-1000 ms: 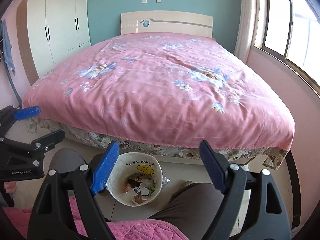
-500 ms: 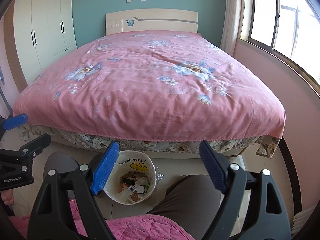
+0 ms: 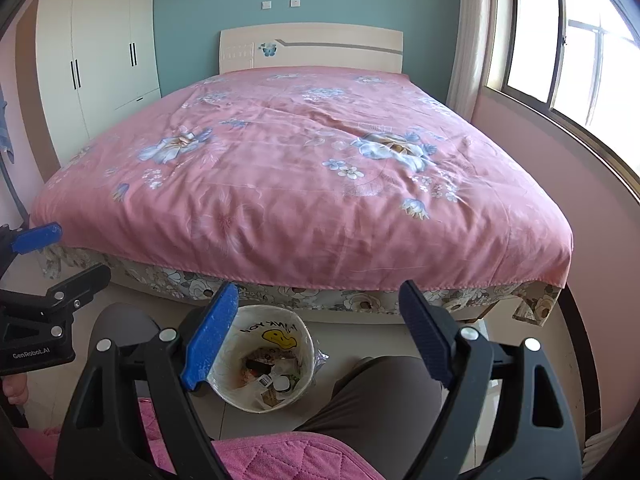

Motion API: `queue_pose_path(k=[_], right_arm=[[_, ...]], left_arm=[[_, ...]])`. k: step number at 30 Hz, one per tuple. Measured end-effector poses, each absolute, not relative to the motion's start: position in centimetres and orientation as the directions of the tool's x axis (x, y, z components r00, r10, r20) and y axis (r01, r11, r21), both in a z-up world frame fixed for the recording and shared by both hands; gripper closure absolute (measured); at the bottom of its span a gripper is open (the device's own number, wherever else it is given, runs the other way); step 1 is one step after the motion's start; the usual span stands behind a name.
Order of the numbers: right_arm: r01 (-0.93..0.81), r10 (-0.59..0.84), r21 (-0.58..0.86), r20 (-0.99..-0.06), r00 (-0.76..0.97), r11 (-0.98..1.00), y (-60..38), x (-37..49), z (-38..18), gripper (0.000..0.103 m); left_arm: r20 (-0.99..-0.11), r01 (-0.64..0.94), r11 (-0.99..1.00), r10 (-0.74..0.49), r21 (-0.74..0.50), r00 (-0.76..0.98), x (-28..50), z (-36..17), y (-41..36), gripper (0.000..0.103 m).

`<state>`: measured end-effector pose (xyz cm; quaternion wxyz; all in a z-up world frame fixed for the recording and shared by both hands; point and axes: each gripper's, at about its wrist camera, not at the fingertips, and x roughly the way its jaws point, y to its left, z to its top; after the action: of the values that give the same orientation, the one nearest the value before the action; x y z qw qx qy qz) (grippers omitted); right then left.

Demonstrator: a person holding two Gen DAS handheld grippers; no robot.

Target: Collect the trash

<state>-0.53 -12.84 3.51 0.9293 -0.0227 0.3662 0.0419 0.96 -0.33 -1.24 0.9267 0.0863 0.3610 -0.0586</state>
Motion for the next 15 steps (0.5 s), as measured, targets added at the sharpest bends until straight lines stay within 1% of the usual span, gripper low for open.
queue_pose_path(k=[15], right_arm=[[-0.109, 0.073, -0.009, -0.683, 0.726, 0.994, -12.51, -0.5, 3.54, 0.022]], left_arm=[[-0.679, 0.17, 0.978, -0.046, 0.117, 0.733, 0.98, -1.11, -0.26, 0.009]])
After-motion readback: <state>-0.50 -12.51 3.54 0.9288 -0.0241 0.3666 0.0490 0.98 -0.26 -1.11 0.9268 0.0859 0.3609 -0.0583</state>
